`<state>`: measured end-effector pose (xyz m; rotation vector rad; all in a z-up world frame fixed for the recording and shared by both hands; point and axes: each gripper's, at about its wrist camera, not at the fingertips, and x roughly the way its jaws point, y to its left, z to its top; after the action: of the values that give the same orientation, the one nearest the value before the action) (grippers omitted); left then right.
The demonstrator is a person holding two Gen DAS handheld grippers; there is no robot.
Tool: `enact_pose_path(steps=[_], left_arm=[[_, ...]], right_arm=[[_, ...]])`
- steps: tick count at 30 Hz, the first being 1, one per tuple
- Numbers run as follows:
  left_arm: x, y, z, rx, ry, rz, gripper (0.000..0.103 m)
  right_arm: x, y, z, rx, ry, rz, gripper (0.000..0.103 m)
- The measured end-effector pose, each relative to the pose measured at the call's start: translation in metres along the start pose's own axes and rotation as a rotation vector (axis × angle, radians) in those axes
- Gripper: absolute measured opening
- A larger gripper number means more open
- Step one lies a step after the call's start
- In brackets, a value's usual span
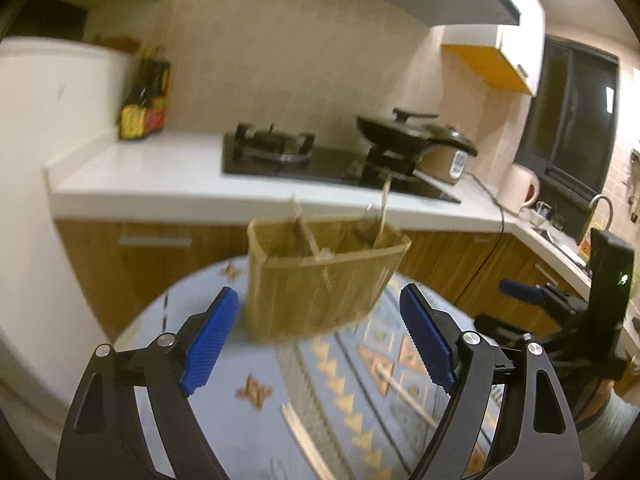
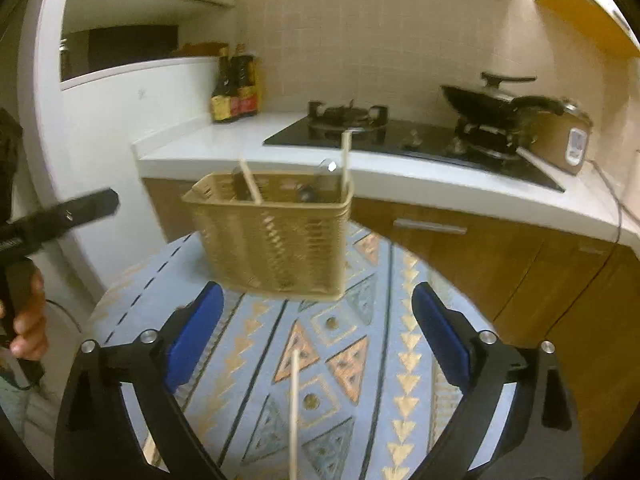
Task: Organize utensils
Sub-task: 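Lower both open grippers toward the remaining chopsticks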
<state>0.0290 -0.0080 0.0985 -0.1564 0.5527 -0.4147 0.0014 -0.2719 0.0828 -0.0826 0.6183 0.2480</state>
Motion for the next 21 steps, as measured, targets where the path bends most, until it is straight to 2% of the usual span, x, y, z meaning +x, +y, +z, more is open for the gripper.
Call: enact_pose_path(steps=[6,9,10,12,13,15,16,18,20,21], left_arm=[[0.009,0.018,-0.024,-0.078,0.174,0.009,0.081],[0.025,0.024,-0.036,-0.101,0.307,0.007,0.079],[0.034,0.025,-0.042,-0.106,0.374,-0.004,0.079],[0.044,0.024,-0.052,-0.1,0.446,-0.023,0.078],[0.052,0.021,-0.059,-0.08,0.501,-0.034,0.073],[0.064,0.015,-0.071,-0.05,0.564,-0.033,0.065],[0.068,0.013,-0.077,-0.042,0.582,-0.027,0.058],[0.078,0.009,-0.085,-0.032,0.624,-0.021,0.05],[0.085,0.007,-0.092,-0.027,0.658,-0.017,0.036],[0.088,0.007,-0.093,-0.025,0.668,-0.015,0.035]], right_arm=[[0.012,0.008,-0.01,-0.012,0.152,-0.005,0.092],[0.028,0.012,-0.016,-0.013,0.286,0.0,0.091],[0.032,0.012,-0.018,-0.007,0.323,0.012,0.091],[0.043,0.014,-0.024,-0.001,0.402,0.028,0.09],[0.048,0.015,-0.026,-0.002,0.431,0.034,0.09],[0.058,0.017,-0.03,-0.011,0.492,0.055,0.087],[0.063,0.017,-0.032,-0.009,0.519,0.064,0.085],[0.074,0.015,-0.036,0.013,0.579,0.083,0.077],[0.087,0.013,-0.042,0.033,0.641,0.117,0.071],[0.094,0.012,-0.043,0.047,0.669,0.12,0.065]])
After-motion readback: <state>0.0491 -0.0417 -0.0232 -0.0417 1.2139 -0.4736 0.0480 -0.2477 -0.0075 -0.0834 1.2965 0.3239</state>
